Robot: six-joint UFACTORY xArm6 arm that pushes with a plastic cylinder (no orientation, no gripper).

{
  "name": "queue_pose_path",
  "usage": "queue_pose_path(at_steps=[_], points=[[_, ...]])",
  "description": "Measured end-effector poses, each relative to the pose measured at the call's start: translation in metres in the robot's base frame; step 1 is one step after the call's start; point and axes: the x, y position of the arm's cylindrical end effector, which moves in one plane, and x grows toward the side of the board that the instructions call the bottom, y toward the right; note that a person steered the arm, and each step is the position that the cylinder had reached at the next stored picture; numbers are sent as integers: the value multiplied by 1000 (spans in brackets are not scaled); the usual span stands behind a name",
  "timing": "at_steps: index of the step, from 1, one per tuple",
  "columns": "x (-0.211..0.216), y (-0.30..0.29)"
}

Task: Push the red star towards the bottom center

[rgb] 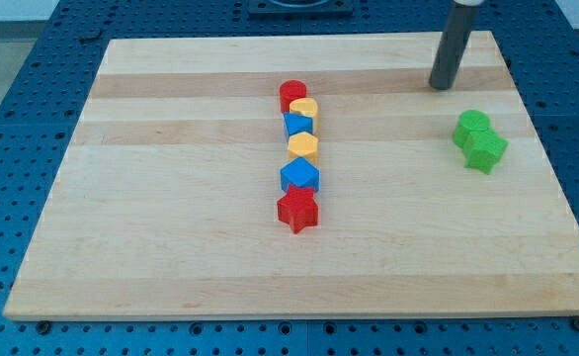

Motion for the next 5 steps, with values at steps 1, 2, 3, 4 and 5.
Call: queue_pose_path(at_steps=[1,2,3,4,5], points=[[0,-30],[6,-64],[15,-99],[22,-143],[24,-195]])
